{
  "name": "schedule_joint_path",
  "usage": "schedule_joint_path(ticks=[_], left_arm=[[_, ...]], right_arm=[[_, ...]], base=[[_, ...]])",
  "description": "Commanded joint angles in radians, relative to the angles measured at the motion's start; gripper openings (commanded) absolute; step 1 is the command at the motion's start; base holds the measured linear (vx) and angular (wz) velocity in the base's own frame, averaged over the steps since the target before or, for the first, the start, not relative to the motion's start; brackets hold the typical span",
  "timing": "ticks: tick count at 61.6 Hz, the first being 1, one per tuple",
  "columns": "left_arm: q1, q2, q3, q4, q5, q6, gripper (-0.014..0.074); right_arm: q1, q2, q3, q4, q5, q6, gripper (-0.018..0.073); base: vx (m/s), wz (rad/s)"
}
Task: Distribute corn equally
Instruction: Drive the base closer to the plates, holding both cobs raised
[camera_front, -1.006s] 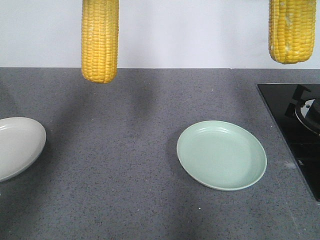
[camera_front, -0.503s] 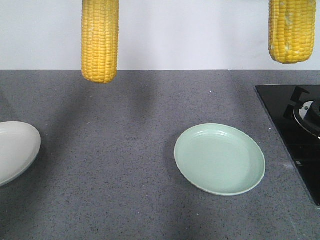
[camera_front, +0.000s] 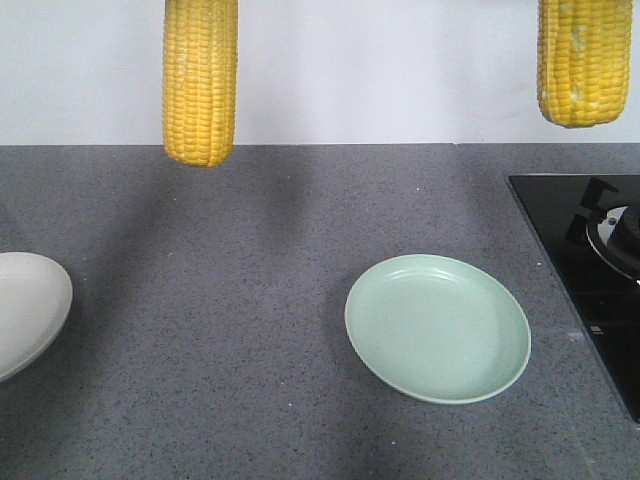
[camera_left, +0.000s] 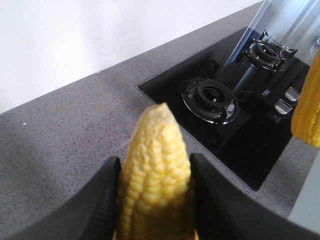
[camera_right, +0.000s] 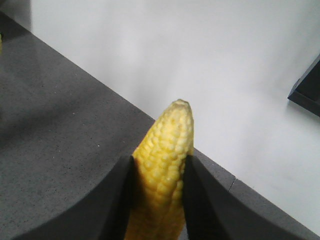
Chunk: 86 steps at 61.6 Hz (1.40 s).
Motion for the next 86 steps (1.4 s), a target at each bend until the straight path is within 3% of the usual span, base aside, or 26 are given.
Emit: schedule_joint_path(ticks=[1,86], left_arm=[[-0.005,-0.043,-0.022,-0.043,-0.028,-0.010,-0.0007],[-0.005,-0.043,-0.022,-0.043,-0.028,-0.010,-0.0007]], right_arm=[[-0.005,-0.027,-0.017,0.015,-0.005,0.000,-0.0004],[-0.005,-0.027,-0.017,0.015,-0.005,0.000,-0.0004]], base=[[0.03,-0.01],[0.01,0.00]])
